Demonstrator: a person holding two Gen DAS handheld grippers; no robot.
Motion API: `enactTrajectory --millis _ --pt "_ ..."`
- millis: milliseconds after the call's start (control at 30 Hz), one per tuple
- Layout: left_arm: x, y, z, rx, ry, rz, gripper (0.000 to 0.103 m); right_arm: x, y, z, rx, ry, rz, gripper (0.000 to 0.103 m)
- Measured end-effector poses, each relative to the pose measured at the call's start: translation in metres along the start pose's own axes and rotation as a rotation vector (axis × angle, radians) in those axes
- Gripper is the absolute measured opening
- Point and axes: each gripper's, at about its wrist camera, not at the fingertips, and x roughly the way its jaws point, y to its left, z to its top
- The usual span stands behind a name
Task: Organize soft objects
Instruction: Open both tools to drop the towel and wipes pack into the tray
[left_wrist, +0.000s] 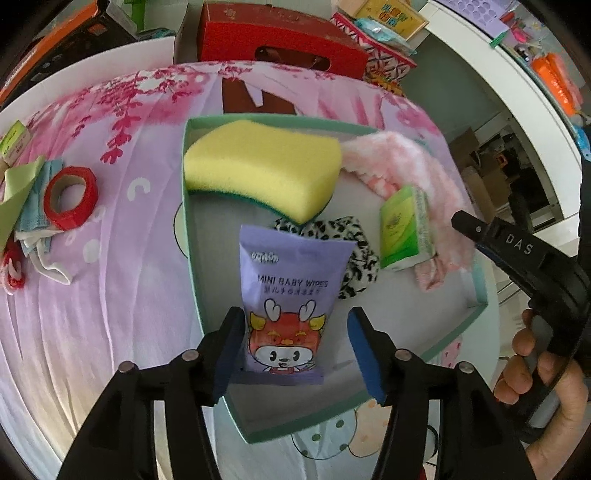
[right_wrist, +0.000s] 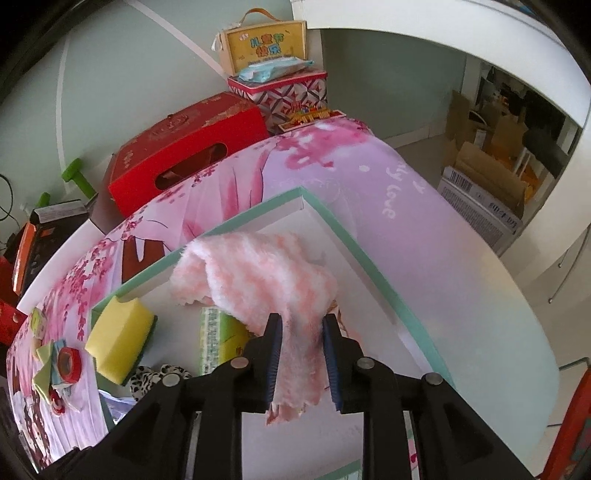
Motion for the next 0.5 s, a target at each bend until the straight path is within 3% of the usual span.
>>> enactTrajectory --millis 100,300,367,433,500 --pt "-0.01 -0.002 0.001 0.007 -0.017 -0.008 0.059 -0.01 0.002 0.002 -0.009 -0.019 -0.01 0.045" --pt "-0.035 -0.007 0.001 0.023 -0.074 -0.023 0.059 -0.032 0.005 0.004 -0.031 -0.07 -0.017 0.046" --pt "-0.042 -0.008 0.002 0.021 -0.099 -0.02 0.061 -0.036 0.005 0.005 -0.035 -0.076 -0.013 0.056" --pt "-0.049 -0.007 0.003 0.015 -0.125 -0.01 0.07 -0.039 0.005 0.005 -0.039 -0.08 -0.013 0.06" --pt "-0.056 -0.003 0.004 -0.005 -0.156 0.01 0.072 -0.042 0.007 0.005 -0.05 -0.081 -0.014 0.062"
